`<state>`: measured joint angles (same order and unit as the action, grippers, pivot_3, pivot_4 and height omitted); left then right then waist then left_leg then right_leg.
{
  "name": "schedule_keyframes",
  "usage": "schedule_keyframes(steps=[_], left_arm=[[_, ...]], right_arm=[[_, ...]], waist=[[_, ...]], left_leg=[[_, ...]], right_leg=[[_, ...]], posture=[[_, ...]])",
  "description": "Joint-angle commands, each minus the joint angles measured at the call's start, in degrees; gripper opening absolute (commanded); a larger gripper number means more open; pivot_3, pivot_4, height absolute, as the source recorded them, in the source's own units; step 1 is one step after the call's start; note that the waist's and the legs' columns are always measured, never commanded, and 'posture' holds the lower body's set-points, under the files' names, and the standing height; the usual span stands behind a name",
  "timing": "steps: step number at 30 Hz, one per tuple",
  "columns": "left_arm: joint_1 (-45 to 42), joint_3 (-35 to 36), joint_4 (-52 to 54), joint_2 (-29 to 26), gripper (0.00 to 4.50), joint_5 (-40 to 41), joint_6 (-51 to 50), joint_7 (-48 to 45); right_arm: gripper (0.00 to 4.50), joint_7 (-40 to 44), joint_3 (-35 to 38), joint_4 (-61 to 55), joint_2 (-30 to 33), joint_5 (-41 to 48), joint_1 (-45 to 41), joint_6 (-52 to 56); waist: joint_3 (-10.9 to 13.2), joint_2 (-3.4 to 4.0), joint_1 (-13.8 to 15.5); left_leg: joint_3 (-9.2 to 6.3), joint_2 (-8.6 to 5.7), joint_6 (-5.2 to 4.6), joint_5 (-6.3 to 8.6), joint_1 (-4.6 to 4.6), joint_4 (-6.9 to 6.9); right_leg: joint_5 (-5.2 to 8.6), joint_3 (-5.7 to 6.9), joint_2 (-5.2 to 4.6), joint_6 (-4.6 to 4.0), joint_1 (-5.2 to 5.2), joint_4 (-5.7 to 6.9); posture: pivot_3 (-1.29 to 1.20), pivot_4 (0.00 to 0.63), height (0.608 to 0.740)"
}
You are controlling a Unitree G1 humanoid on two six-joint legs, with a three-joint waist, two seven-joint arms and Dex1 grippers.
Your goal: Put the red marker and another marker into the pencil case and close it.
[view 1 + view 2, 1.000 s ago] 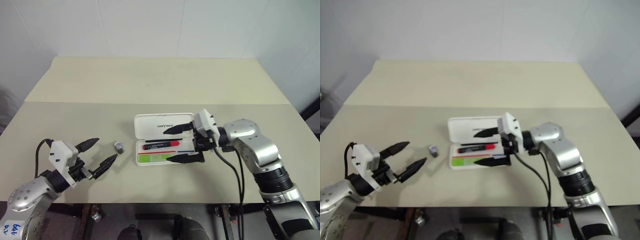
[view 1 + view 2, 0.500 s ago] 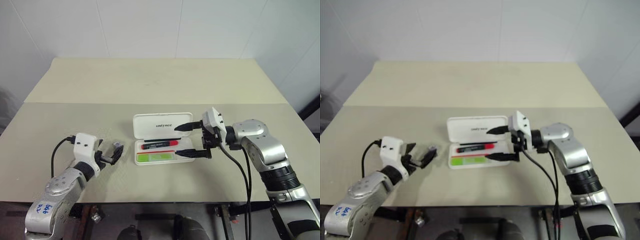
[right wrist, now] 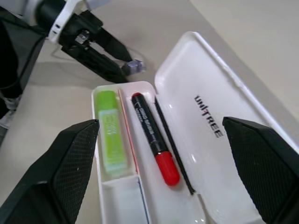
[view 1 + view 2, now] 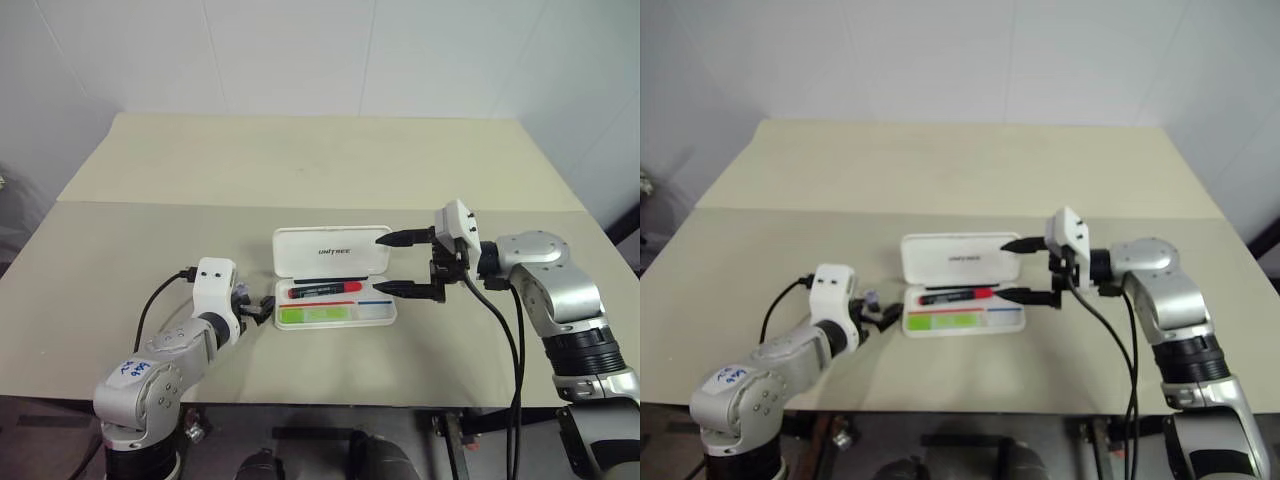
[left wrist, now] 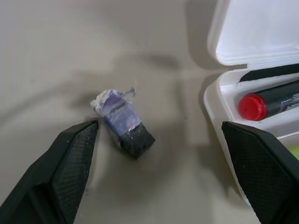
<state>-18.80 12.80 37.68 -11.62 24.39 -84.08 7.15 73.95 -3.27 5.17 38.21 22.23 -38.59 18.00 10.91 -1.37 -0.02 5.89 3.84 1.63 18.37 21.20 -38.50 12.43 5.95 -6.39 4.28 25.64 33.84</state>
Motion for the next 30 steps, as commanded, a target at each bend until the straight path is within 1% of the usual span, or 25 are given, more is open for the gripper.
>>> schedule_keyframes(steps=[1,8,13,18,24,27,30], left_arm=[[-2.06,1.43,1.04,-0.01,4.5,-2.31,-3.52,0.55],[-4.27,2.55,-0.67,-1.47,4.5,-5.92,-5.77,-0.69],[-4.44,1.62,-3.0,-1.91,4.5,-7.56,-5.01,-2.07],[-6.43,0.09,-8.12,-2.99,4.5,-8.71,-3.68,-3.54],[-11.19,-2.28,-16.81,-5.69,4.5,-10.06,-3.87,-5.35],[-12.55,-4.54,-19.74,-7.84,3.88,-10.13,-4.08,-6.98],[-13.51,-5.94,-21.27,-8.81,2.92,-10.12,-3.75,-8.2]], right_arm=[[4.48,-0.83,2.73,-0.62,1.36,0.79,0.17,-0.33],[4.48,-1.66,3.39,-0.66,1.89,0.39,0.93,-0.61],[4.48,-2.17,3.25,-0.59,1.77,0.28,0.89,-0.69],[4.48,-2.57,2.91,-0.26,1.42,0.11,0.5,-0.88],[4.48,-2.81,2.69,0.17,1.21,-0.13,0.2,-1.17],[4.5,-2.94,2.8,0.44,1.29,-0.33,0.01,-1.37],[4.5,-3.06,2.9,0.55,1.35,-0.41,0.03,-1.57]], waist=[[0.0,0.0,-0.02],[0.01,-0.01,-0.04],[0.01,-0.01,-0.02],[0.0,-0.01,0.05],[0.0,0.0,0.16],[0.0,0.0,0.09],[-0.01,0.02,0.13]], left_leg=[[-0.01,0.0,0.0,0.0,0.01,-0.04],[-0.04,0.0,0.0,0.01,0.03,-0.24],[-0.07,0.0,0.0,0.01,0.04,-0.34],[-0.11,0.0,-0.08,0.05,0.01,-0.4],[-0.24,-0.02,-0.09,-0.13,0.0,-0.48],[-0.24,-0.02,-0.06,-0.28,-0.02,-0.48],[-0.25,-0.02,-0.04,-0.36,-0.02,-0.47]], right_leg=[[0.0,0.0,0.0,0.0,0.0,0.0],[0.0,0.0,-0.01,0.0,-0.02,0.0],[0.0,-0.01,-0.02,0.0,-0.03,0.03],[-0.03,0.0,-0.02,-0.04,-0.07,0.05],[-0.12,0.03,-0.02,-0.15,-0.16,0.07],[-0.16,0.03,-0.02,-0.21,-0.18,0.07],[-0.19,0.03,-0.03,-0.24,-0.18,0.08]], posture=[[0.0,0.15,0.74],[0.0,0.15,0.74],[0.0,0.15,0.74],[0.0,0.15,0.74],[0.0,0.15,0.74],[0.0,0.15,0.74],[0.0,0.15,0.74]])
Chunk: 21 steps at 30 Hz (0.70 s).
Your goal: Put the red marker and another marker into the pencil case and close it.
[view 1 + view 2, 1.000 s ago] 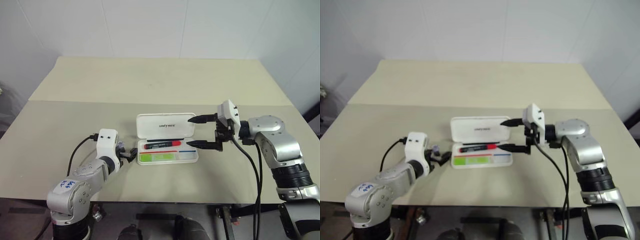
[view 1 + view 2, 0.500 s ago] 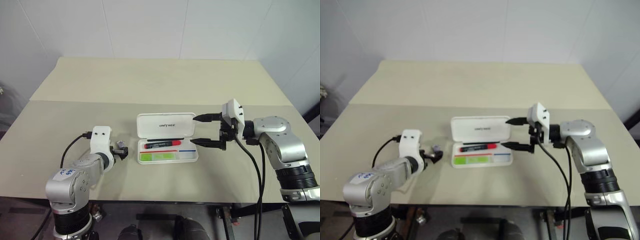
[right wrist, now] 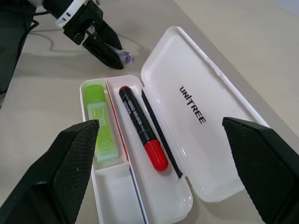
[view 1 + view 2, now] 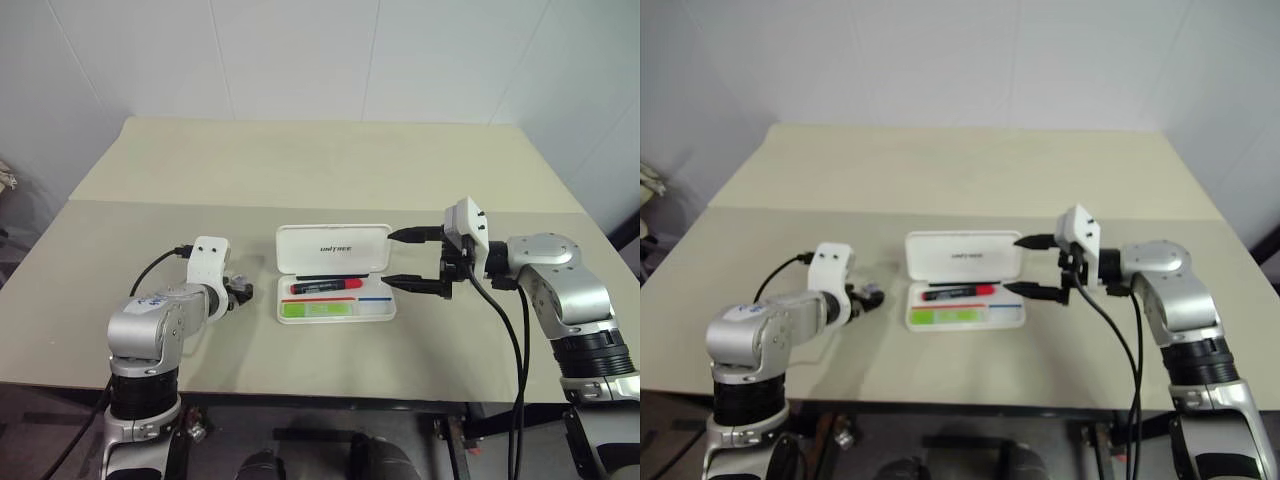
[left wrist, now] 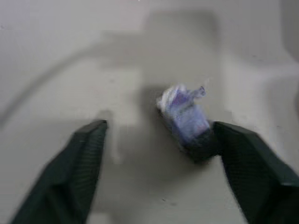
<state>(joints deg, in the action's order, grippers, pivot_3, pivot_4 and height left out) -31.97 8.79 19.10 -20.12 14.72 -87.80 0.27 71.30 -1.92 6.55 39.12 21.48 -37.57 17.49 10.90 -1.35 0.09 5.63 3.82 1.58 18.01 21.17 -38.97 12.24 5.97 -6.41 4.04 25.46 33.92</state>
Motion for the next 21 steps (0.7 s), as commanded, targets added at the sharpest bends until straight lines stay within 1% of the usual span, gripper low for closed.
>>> schedule_keyframes(steps=[1,8,9,13,16,19,21], left_arm=[[-0.61,-2.13,-2.95,-0.37,2.61,-0.5,0.0,-1.57],[-0.53,-2.23,-2.29,-0.32,0.46,-1.07,0.06,-2.53],[-0.4,-2.09,-1.83,-0.5,0.31,-1.0,0.42,-2.85],[0.15,-0.68,0.92,-1.58,0.31,-0.41,4.32,-4.9],[1.27,0.02,4.14,-3.61,0.31,0.23,10.02,-7.67],[2.78,1.36,7.18,-7.7,0.31,0.78,17.32,-11.93],[3.54,1.93,8.28,-11.04,0.31,1.53,20.4,-15.11]], right_arm=[[4.5,-0.52,1.59,-0.81,0.49,0.31,-1.04,-1.04],[4.5,-0.81,1.73,-0.59,0.75,0.18,-1.01,-1.45],[4.5,-0.91,1.7,-0.54,0.7,0.13,-1.07,-1.48],[4.5,-1.41,1.6,-0.28,0.62,-0.15,-1.21,-1.55],[4.5,-1.67,2.01,-0.51,0.94,0.17,-0.77,-1.33],[4.5,-1.87,3.62,-0.83,1.58,1.37,0.18,-0.97],[4.5,-1.59,4.62,-1.08,2.12,2.38,0.95,-0.23]], waist=[[0.0,0.0,0.08],[0.0,0.0,0.12],[0.0,0.0,0.16],[0.0,0.0,0.27],[0.03,-0.04,0.08],[0.04,-0.06,-0.09],[0.04,-0.06,-0.1]], left_leg=[[0.0,0.0,0.0,0.0,0.01,0.0],[-0.02,-0.03,-0.03,0.03,0.02,0.05],[-0.02,-0.03,-0.03,0.04,0.02,0.05],[-0.03,-0.03,-0.04,0.07,0.04,0.06],[-0.04,-0.02,-0.04,0.09,0.09,0.07],[-0.06,0.0,0.0,0.15,0.17,0.1],[-0.03,0.01,0.04,0.18,0.18,0.18]], right_leg=[[-0.01,0.0,-0.01,0.0,0.0,0.0],[-0.05,0.0,-0.03,0.07,0.0,-0.01],[-0.05,0.0,-0.03,0.08,0.0,-0.01],[-0.07,0.02,-0.04,0.09,0.0,-0.03],[-0.06,0.04,-0.04,0.09,0.03,-0.06],[-0.06,0.09,-0.03,0.09,0.11,-0.08],[-0.04,0.12,-0.03,0.09,0.13,-0.13]], posture=[[0.0,0.15,0.74],[0.0,0.15,0.74],[0.0,0.15,0.74],[0.0,0.15,0.74],[0.0,0.15,0.74],[0.0,0.15,0.74],[0.0,0.15,0.74]])
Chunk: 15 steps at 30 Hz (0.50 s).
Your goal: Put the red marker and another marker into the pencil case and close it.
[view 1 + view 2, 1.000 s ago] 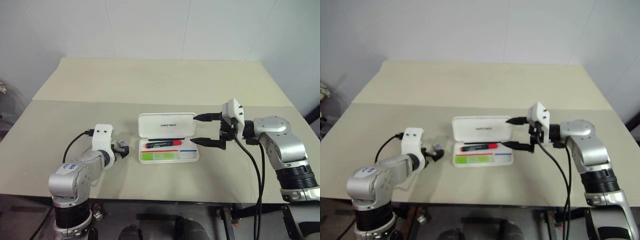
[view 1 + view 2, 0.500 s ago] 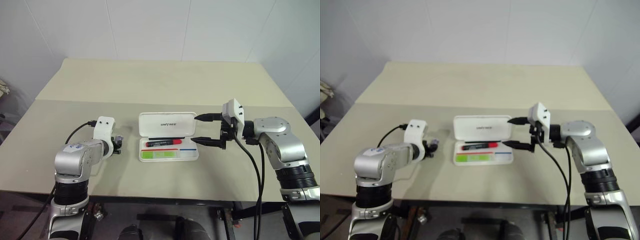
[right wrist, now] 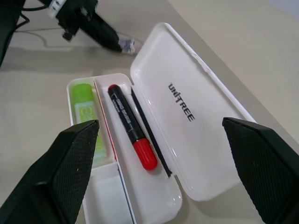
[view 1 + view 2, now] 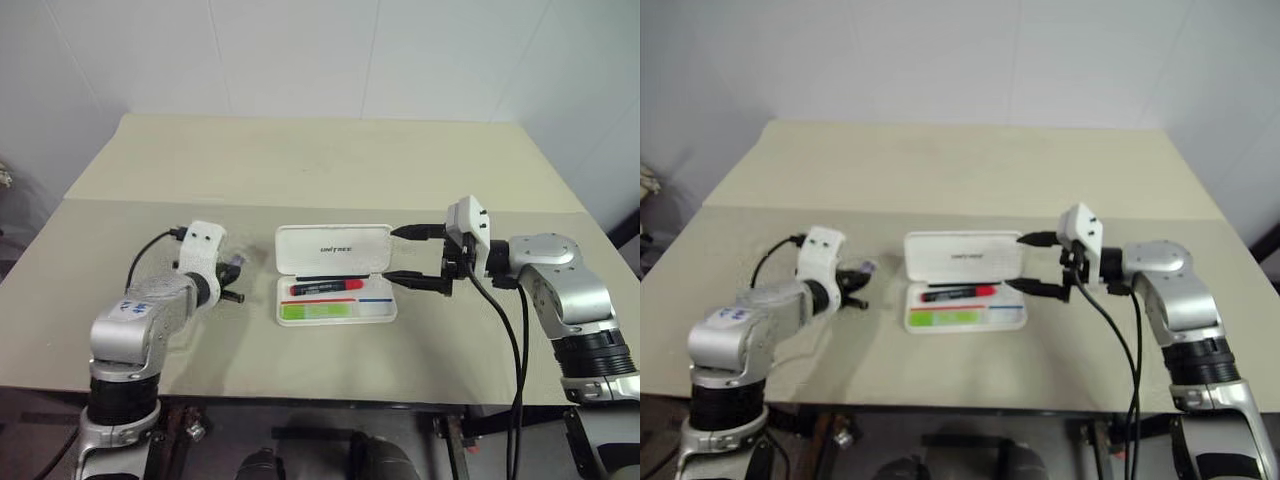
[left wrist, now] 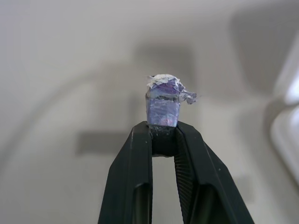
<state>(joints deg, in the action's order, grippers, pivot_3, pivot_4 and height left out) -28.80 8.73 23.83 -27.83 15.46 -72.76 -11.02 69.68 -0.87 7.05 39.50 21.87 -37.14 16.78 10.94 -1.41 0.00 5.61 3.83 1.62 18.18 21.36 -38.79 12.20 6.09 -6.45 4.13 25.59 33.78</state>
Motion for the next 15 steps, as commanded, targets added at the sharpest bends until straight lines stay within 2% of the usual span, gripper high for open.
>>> schedule_keyframes(steps=[1,8,12,15], left_arm=[[0.58,2.24,3.88,-4.64,0.31,1.13,8.06,-5.62],[-1.64,3.04,2.76,-10.14,0.31,6.29,26.71,-21.3],[-4.29,-2.93,2.42,-13.4,0.31,9.72,32.33,-33.77],[-7.55,-7.16,0.43,-12.98,0.31,12.97,32.41,-40.14]], right_arm=[[4.5,0.25,3.93,-1.49,2.09,2.18,0.95,0.57],[4.5,-0.23,6.15,-0.74,3.73,2.44,3.35,0.79],[4.5,-0.94,7.16,-1.02,3.83,3.07,3.97,1.01],[4.5,-0.5,8.19,-1.28,4.45,3.66,5.17,1.16]], waist=[[0.0,0.0,-0.01],[0.0,0.0,0.05],[0.0,0.0,0.21],[0.01,0.01,0.16]], left_leg=[[0.02,0.0,0.01,0.0,0.01,0.05],[0.16,0.0,0.02,0.03,0.09,0.14],[0.18,0.0,0.01,0.05,0.14,0.13],[0.23,-0.01,-0.01,0.06,0.14,0.13]], right_leg=[[0.0,0.02,0.0,0.0,0.0,0.0],[-0.02,0.04,0.0,0.09,0.0,-0.18],[-0.02,0.05,0.01,0.14,0.0,-0.26],[-0.03,0.02,0.02,0.18,0.0,-0.27]], posture=[[0.0,0.15,0.74],[0.0,0.15,0.74],[0.0,0.15,0.74],[0.0,0.15,0.74]])
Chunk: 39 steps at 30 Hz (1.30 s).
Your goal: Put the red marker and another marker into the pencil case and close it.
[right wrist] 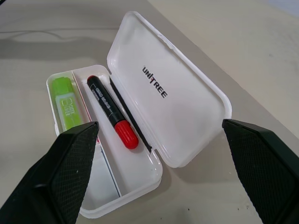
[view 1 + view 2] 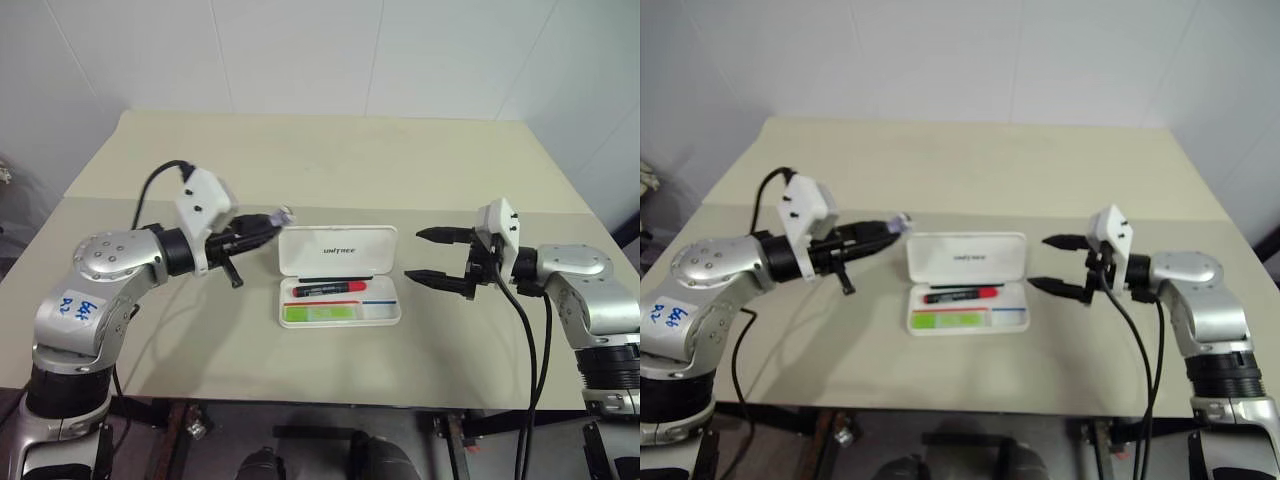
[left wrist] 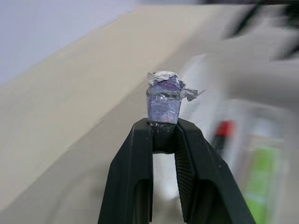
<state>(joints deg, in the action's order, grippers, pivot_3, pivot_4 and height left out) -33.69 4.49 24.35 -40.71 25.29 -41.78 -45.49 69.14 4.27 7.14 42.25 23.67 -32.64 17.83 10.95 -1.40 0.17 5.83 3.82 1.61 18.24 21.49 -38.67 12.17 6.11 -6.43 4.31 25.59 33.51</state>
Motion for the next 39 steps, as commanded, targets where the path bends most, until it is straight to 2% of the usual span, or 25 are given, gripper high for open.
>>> schedule_keyframes(steps=[1,5,7,14,21,30,39], left_arm=[[-4.06,-4.37,-1.01,0.4,0.31,4.01,1.38,-7.54],[-9.53,-9.71,-7.28,2.82,0.31,4.08,0.68,-11.39],[-11.08,-12.46,-10.51,3.16,0.31,1.86,1.98,-12.59],[-18.08,-21.77,-26.48,10.18,0.31,-5.49,9.66,-17.51],[-22.31,-27.48,-35.34,16.74,0.31,-12.42,11.72,-17.7],[-25.57,-30.63,-39.83,23.18,0.31,-17.51,6.67,-15.47],[-25.29,-32.17,-37.93,24.68,0.31,-20.07,1.88,-14.8]], right_arm=[[4.5,0.24,3.71,-1.72,2.0,2.33,1.27,0.45],[4.5,2.48,6.33,-4.15,3.72,5.4,4.86,1.72],[4.5,3.53,7.36,-5.43,4.41,6.85,6.89,2.06],[4.5,8.03,12.26,-10.53,7.03,12.15,14.65,2.17],[4.5,2.96,13.46,-14.84,4.72,12.91,17.56,1.81],[4.5,-2.02,12.54,-17.01,2.26,11.12,20.49,0.62],[4.5,-3.68,12.22,-17.54,2.16,10.63,21.2,0.06]], waist=[[0.0,-0.01,0.07],[0.0,0.0,0.5],[0.0,0.0,0.45],[0.01,0.01,1.17],[0.02,-0.01,1.29],[0.02,-0.01,1.3],[0.02,-0.01,1.22]], left_leg=[[0.0,0.0,0.0,0.0,0.0,0.0],[-0.01,0.0,0.0,0.0,0.01,-0.05],[-0.01,0.0,-0.01,0.0,-0.01,-0.05],[0.01,0.0,-0.07,0.04,0.0,-0.29],[0.0,0.0,-0.28,0.15,-0.01,-0.37],[-0.03,-0.02,-0.34,0.19,0.03,-0.38],[-0.06,-0.02,-0.35,0.19,0.02,-0.39]], right_leg=[[0.0,0.0,0.01,0.01,0.0,0.0],[0.01,-0.02,0.04,0.04,0.0,0.0],[0.01,-0.04,0.06,0.05,-0.01,0.0],[0.03,-0.13,0.09,0.1,-0.01,-0.08],[0.02,-0.17,0.09,0.1,-0.02,-0.03],[0.02,-0.16,0.08,0.13,-0.02,-0.06],[0.03,-0.17,0.08,0.12,-0.02,-0.03]], posture=[[0.0,0.15,0.74],[0.0,0.15,0.74],[0.0,0.15,0.74],[0.0,0.15,0.74],[0.0,0.15,0.74],[0.0,0.15,0.74],[0.0,0.15,0.74]])
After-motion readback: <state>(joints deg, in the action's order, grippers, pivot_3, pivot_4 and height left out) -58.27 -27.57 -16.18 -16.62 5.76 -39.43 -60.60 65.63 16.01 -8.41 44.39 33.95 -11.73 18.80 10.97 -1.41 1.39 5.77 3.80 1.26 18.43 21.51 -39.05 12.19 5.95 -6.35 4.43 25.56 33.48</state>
